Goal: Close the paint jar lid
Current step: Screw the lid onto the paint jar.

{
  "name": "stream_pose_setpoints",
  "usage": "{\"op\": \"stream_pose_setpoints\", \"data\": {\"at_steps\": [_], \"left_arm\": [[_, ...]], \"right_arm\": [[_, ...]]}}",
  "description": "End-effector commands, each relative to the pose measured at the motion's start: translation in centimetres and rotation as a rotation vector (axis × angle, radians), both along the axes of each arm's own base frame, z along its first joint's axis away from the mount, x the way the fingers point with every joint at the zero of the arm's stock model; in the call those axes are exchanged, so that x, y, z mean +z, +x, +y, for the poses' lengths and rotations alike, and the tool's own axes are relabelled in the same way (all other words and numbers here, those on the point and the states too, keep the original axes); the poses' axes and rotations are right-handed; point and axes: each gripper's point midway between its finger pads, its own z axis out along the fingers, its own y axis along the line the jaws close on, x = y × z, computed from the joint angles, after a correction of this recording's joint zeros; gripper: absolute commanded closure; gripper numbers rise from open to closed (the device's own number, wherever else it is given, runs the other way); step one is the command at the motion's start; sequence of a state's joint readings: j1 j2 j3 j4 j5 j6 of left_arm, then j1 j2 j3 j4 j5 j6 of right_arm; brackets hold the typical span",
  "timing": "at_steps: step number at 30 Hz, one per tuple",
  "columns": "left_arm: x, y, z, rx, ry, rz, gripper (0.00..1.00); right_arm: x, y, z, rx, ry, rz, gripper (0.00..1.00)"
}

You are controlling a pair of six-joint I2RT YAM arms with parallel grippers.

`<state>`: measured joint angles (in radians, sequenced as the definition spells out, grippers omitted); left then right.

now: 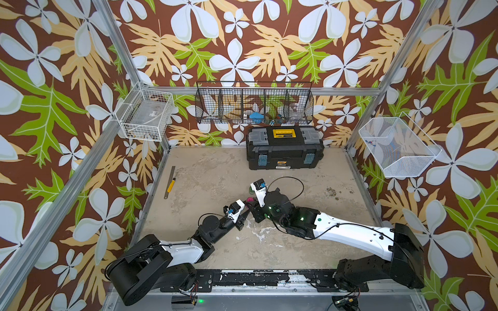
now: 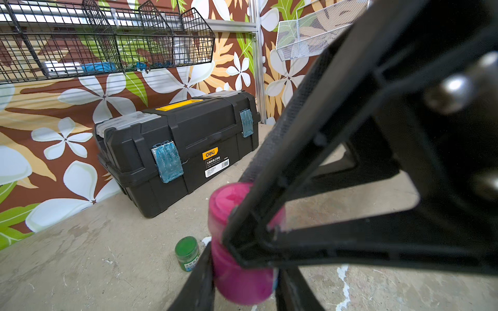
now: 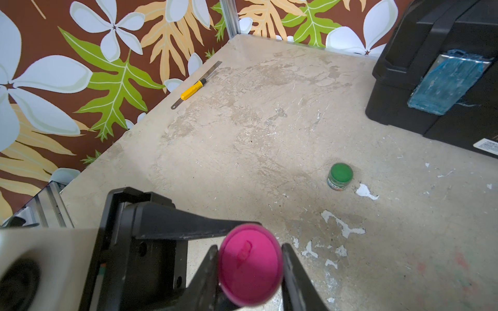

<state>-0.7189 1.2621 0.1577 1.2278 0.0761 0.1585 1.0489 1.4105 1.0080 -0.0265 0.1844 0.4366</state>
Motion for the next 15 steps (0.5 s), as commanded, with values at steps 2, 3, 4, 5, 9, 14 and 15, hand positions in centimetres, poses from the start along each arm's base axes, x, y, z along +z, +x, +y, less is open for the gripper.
{"op": "stream_pose_setpoints", "data": {"at_steps": [2,3,4,5,9,14,15], "left_arm": [[0.38,0.03,0.08,0.005,-0.014,-0.008,0.96],[0.38,0.03,0.08,0.005,-0.014,-0.008,0.96],[0.41,0.04,0.07,0.005,-0.014,-0.008,0.96],[0.39,0.04,0.09,0.006,-0.014,-0.008,0.96],[0.4,0.03,0.09,0.006,-0.015,-0.009,0.96],[0.37,0.06,0.07,0.006,-0.014,-0.007,0.96],[0.39,0.04,0.06,0.005,-0.014,-0.008,0.96]], "right_arm": [[0.12,-0.27,0.32,0.006,0.004,0.009,0.63],[0.24,-0.26,0.35,0.006,0.006,0.006,0.63],[0.17,-0.23,0.3,0.005,0.003,0.007,0.62],[0.25,-0.24,0.35,0.006,0.003,0.006,0.62],[0.17,-0.22,0.35,0.008,-0.005,0.006,0.54],[0.23,-0.2,0.32,0.009,-0.014,0.003,0.46],[0.31,-0.19,0.31,0.009,-0.014,0.002,0.44]]}}
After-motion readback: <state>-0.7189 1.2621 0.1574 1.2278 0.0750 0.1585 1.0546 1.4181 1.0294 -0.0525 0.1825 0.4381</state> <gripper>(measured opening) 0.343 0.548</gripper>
